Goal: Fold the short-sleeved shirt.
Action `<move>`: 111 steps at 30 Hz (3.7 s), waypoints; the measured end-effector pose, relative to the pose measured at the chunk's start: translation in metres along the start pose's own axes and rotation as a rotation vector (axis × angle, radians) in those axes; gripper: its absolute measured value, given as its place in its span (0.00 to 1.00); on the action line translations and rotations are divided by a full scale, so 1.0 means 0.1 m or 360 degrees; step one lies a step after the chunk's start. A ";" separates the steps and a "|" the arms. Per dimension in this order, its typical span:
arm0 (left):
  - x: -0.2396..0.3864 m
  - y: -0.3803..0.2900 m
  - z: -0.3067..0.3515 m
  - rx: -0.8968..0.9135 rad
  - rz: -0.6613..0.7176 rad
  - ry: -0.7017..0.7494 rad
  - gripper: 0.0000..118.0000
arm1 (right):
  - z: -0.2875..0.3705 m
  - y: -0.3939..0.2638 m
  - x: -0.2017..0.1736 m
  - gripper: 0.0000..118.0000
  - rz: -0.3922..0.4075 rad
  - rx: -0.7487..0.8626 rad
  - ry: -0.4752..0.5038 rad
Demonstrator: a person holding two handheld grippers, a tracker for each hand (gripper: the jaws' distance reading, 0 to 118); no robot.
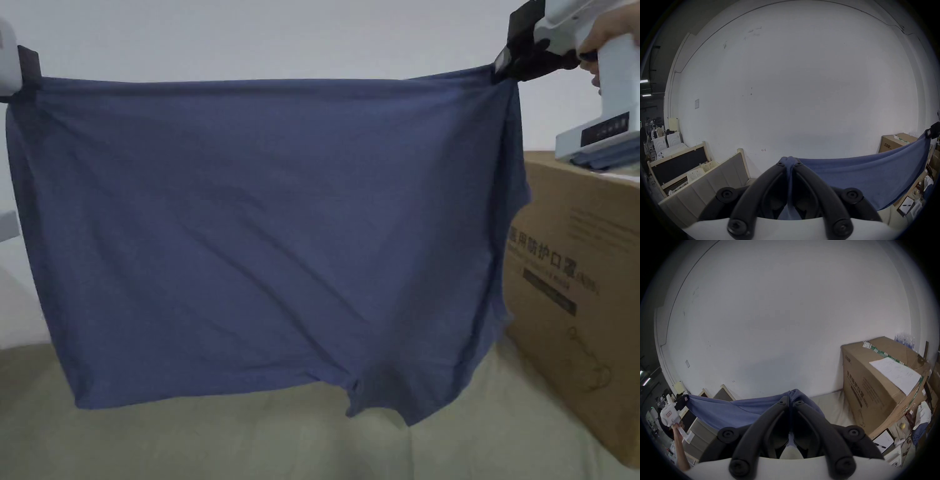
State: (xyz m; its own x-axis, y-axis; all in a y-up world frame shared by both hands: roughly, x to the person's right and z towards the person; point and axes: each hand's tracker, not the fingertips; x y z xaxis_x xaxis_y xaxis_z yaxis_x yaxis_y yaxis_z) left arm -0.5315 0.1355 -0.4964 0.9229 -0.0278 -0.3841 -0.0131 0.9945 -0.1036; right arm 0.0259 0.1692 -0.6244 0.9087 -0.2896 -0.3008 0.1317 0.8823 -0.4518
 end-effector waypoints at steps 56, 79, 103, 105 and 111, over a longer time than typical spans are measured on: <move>-0.96 -5.45 3.94 -0.1294 0.0184 -0.0104 0.02 | 2.20 -6.60 1.13 0.02 -0.0253 -0.0911 -0.0165; -1.04 -5.37 4.81 -0.1193 0.0212 -0.0023 0.03 | 2.76 -6.68 0.48 0.00 0.0000 -0.0723 -0.0056; -0.67 -5.61 4.51 -0.1242 0.0091 -0.0063 0.10 | 2.63 -6.82 0.75 0.00 -0.0119 -0.0894 -0.0174; -0.72 -5.56 4.50 -0.1223 0.0162 -0.0081 0.05 | 2.61 -6.80 0.77 0.04 -0.0059 -0.0918 -0.0207; -0.73 -5.41 4.49 -0.1213 0.0156 -0.0061 0.03 | 2.43 -6.76 0.92 0.80 -0.0006 -0.0946 -0.0250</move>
State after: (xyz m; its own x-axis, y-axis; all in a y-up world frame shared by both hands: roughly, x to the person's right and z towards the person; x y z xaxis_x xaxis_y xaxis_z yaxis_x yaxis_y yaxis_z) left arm -0.4188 -0.3556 -0.0006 0.9164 0.0740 -0.3933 -0.3441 0.6478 -0.6797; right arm 0.1170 -0.3634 -0.1425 0.9621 -0.1942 -0.1913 -0.0673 0.5105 -0.8572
